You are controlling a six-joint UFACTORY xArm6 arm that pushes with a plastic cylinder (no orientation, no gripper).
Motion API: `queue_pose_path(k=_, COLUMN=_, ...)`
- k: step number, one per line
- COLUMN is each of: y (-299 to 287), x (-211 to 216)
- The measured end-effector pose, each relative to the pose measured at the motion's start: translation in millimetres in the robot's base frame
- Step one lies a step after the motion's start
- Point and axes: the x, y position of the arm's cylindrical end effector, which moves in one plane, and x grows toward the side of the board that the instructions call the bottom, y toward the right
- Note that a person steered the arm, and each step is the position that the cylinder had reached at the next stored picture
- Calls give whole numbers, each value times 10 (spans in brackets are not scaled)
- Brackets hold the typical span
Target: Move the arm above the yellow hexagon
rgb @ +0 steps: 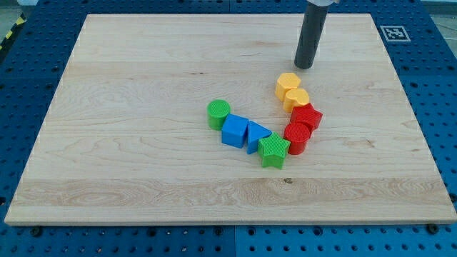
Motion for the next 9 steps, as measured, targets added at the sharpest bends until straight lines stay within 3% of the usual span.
queue_pose_path(k=8, y=132, x=0)
queue_pose_path(k=9, y=49, x=157)
